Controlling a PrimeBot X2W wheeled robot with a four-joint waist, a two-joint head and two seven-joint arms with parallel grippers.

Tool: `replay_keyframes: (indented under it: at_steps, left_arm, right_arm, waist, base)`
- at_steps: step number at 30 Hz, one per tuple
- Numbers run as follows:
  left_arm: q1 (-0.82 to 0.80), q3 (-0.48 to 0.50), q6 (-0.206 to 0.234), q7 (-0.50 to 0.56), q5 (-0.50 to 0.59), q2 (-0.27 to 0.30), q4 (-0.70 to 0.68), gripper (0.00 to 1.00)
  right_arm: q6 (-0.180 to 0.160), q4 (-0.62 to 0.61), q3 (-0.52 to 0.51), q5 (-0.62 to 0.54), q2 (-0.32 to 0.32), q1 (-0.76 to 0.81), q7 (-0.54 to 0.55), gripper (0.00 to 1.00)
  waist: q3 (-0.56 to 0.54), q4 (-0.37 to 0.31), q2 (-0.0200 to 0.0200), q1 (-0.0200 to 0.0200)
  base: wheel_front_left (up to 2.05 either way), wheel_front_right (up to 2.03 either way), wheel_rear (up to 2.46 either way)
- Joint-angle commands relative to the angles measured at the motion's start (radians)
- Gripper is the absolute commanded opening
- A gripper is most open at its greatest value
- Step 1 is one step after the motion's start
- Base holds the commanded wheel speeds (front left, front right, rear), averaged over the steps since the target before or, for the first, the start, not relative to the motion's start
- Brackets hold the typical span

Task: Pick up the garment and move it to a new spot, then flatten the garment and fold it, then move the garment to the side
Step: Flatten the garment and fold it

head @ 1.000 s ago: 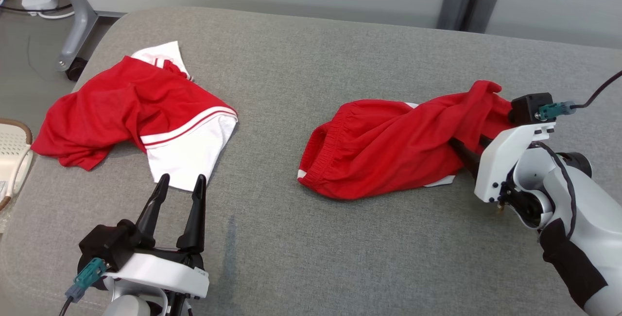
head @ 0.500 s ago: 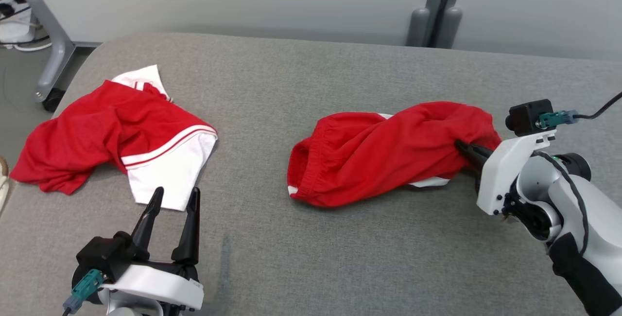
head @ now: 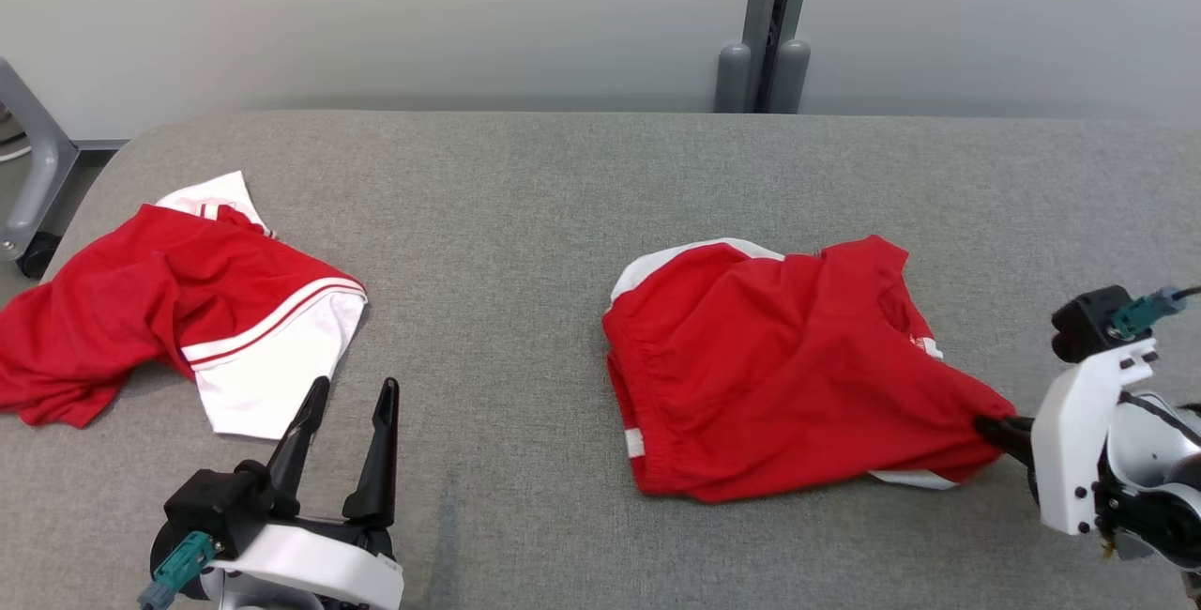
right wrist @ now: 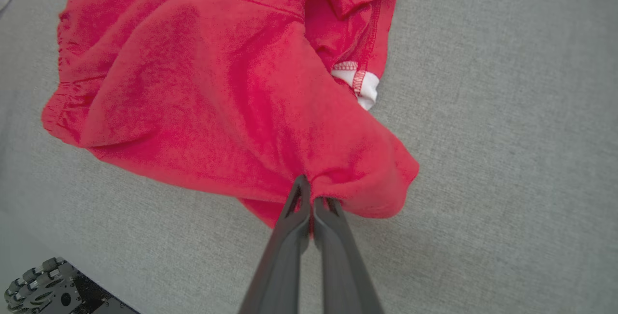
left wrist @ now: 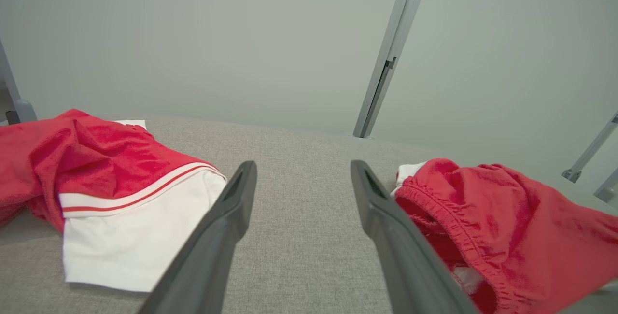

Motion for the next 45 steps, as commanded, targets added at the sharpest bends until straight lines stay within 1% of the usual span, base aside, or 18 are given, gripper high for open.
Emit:
replay_keyframes:
  at_steps: [1,3,4,5,6,9,11,13,17,21,24,26,29,31,36,37,42,45]
  left_arm:
    - [0.0,-0.001,-0.002,-0.005,-0.002,0.005,0.001,1.0]
    - [-0.008,-0.004,-0.002,-0.005,-0.007,0.006,0.004,1.0]
    - [-0.012,-0.007,-0.002,-0.005,-0.009,0.007,0.006,1.0]
    - [-0.015,-0.008,-0.002,-0.005,-0.01,0.009,0.008,1.0]
    - [-0.019,-0.012,-0.002,-0.005,-0.011,0.01,0.009,1.0]
    - [-0.028,-0.02,-0.002,-0.005,-0.016,0.016,0.011,1.0]
    - [-0.029,-0.027,-0.002,-0.005,-0.019,0.023,0.017,1.0]
    - [-0.023,-0.055,-0.002,0.0,-0.036,0.029,0.034,1.0]
    - [-0.037,-0.136,-0.002,0.04,-0.075,0.062,0.038,1.0]
    - [-0.048,-0.238,-0.002,0.109,-0.12,0.1,0.0,1.0]
    - [-0.058,-0.348,-0.002,0.204,-0.146,0.153,-0.041,1.0]
    - [-0.075,-0.428,-0.002,0.263,-0.19,0.186,-0.079,1.0]
    - [-0.104,-0.548,-0.001,0.345,-0.246,0.257,-0.12,1.0]
    - [-0.136,-0.613,-0.001,0.371,-0.259,0.293,-0.139,1.0]
    - [-0.192,-0.714,-0.001,0.41,-0.311,0.343,-0.142,1.0]
    - [-0.192,-0.714,-0.001,0.41,-0.311,0.343,-0.142,1.0]
    - [-0.25,-0.778,-0.002,0.413,-0.343,0.365,-0.097,1.0]
    - [-0.292,-0.819,-0.002,0.405,-0.37,0.366,-0.06,1.0]
  right_arm:
    - [0.0,-0.016,-0.04,-0.022,-0.016,0.032,0.041,0.0]
    - [0.0,-0.038,-0.081,-0.055,0.013,0.069,0.087,0.0]
    - [0.0,-0.042,-0.101,-0.077,0.026,0.081,0.101,0.31]
    - [0.0,-0.047,-0.119,-0.1,0.042,0.09,0.112,0.76]
    - [0.0,-0.05,-0.136,-0.123,0.058,0.098,0.117,1.0]
    - [0.0,-0.075,-0.172,-0.163,0.117,0.115,0.122,1.0]
    - [0.0,-0.111,-0.195,-0.183,0.135,0.116,0.103,1.0]
    - [0.0,-0.153,-0.21,-0.191,0.155,0.123,0.082,1.0]
    - [0.0,-0.258,-0.261,-0.221,0.192,0.119,-0.045,1.0]
    - [0.0,-0.324,-0.274,-0.257,0.231,0.15,-0.174,1.0]
    - [0.0,-0.346,-0.291,-0.286,0.252,0.163,-0.251,1.0]
    - [0.0,-0.348,-0.304,-0.305,0.266,0.175,-0.297,1.0]
    - [0.0,-0.339,-0.304,-0.317,0.289,0.196,-0.343,1.0]
    - [0.0,-0.332,-0.303,-0.315,0.304,0.207,-0.361,1.0]
    - [0.0,-0.31,-0.297,-0.319,0.332,0.234,-0.37,1.0]
    - [0.0,-0.31,-0.297,-0.319,0.332,0.234,-0.37,1.0]
    - [0.0,-0.301,-0.293,-0.338,0.348,0.243,-0.367,1.0]
    - [0.0,-0.3,-0.287,-0.348,0.365,0.249,-0.373,1.0]
  waist:
    - [0.004,0.002,0.0,0.0]
    - [0.01,0.005,0.0,0.0]
    - [0.011,0.006,0.0,0.0]
    - [0.013,0.007,0.0,0.0]
    - [0.014,0.008,0.0,0.0]
    - [0.014,0.008,0.0,0.0]
    - [0.013,0.006,0.0,0.0]
    - [0.01,0.002,0.0,0.0]
    - [0.009,-0.011,0.0,0.0]
    - [0.008,-0.028,0.0,0.0]
    - [0.009,-0.045,0.0,0.0]
    - [0.01,-0.059,0.0,0.0]
    - [0.016,-0.085,0.0,0.0]
    - [0.022,-0.104,0.0,0.0]
    - [0.041,-0.156,0.0,0.0]
    - [0.041,-0.156,0.0,0.0]
    - [0.067,-0.208,0.0,0.0]
    - [0.082,-0.238,0.0,0.0]
  base:
    - [0.0,0.0,0.0]
    - [0.0,0.0,0.0]
    - [0.0,0.0,0.0]
    - [0.0,0.0,0.0]
    - [0.0,0.0,0.0]
    - [0.0,0.0,0.0]
    - [0.0,0.0,0.0]
    - [0.0,0.0,0.0]
    - [0.0,0.0,0.0]
    - [0.0,0.0,0.0]
    - [0.0,0.0,0.0]
    - [0.0,0.0,0.0]
    - [0.0,0.0,0.0]
    - [0.0,0.0,0.0]
    - [0.0,0.0,0.0]
    - [0.0,0.0,0.0]
    - [0.0,0.0,0.0]
    - [0.0,0.0,0.0]
